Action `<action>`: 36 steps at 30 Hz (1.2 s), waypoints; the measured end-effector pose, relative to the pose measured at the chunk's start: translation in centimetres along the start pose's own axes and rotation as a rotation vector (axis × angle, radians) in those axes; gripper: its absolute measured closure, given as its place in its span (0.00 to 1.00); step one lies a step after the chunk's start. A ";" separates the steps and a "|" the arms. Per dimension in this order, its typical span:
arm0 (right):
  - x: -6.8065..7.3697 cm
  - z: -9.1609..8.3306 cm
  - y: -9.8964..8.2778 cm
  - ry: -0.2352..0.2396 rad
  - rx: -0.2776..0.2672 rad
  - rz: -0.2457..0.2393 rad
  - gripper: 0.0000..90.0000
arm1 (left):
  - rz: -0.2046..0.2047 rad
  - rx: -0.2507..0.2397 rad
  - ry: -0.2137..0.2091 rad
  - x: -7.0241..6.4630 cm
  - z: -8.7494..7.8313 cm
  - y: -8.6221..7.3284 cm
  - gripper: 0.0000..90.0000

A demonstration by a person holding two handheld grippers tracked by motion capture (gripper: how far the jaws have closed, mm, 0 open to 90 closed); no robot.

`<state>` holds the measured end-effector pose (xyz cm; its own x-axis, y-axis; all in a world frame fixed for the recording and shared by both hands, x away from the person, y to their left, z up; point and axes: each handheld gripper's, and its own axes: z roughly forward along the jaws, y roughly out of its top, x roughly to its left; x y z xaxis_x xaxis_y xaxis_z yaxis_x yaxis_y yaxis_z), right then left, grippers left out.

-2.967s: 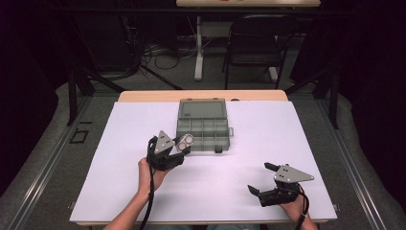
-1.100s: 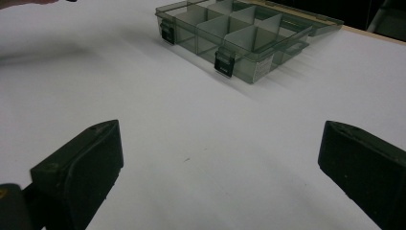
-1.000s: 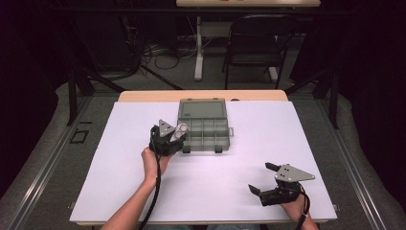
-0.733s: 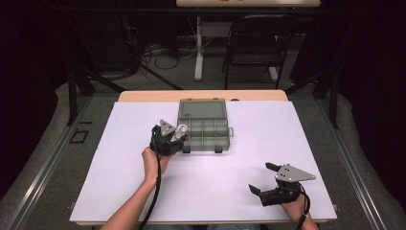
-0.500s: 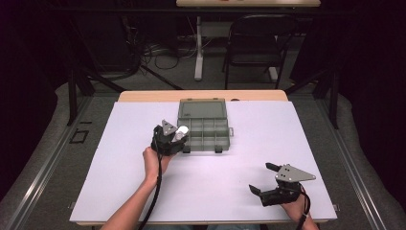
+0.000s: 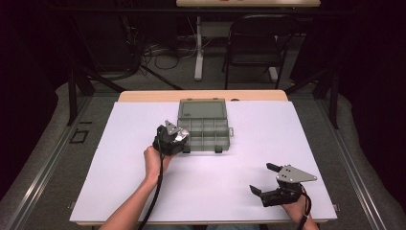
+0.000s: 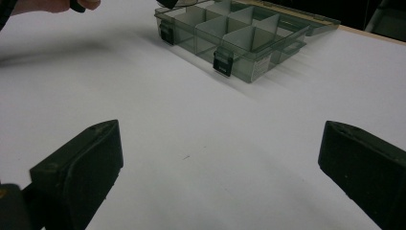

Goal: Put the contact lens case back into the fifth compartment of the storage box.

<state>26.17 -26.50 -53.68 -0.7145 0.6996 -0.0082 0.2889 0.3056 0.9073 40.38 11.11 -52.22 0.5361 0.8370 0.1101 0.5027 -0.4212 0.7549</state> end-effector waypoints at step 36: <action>-0.1 -0.4 0.0 -0.008 0.002 0.009 0.01 | 0.016 -0.054 -0.050 0.0 -1.9 -0.6 0.02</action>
<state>25.99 -26.82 -53.56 -0.7067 0.7075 -0.0029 0.2967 0.3000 0.9066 38.78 12.02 -51.50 0.5779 0.8110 0.0912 0.4567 -0.4139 0.7875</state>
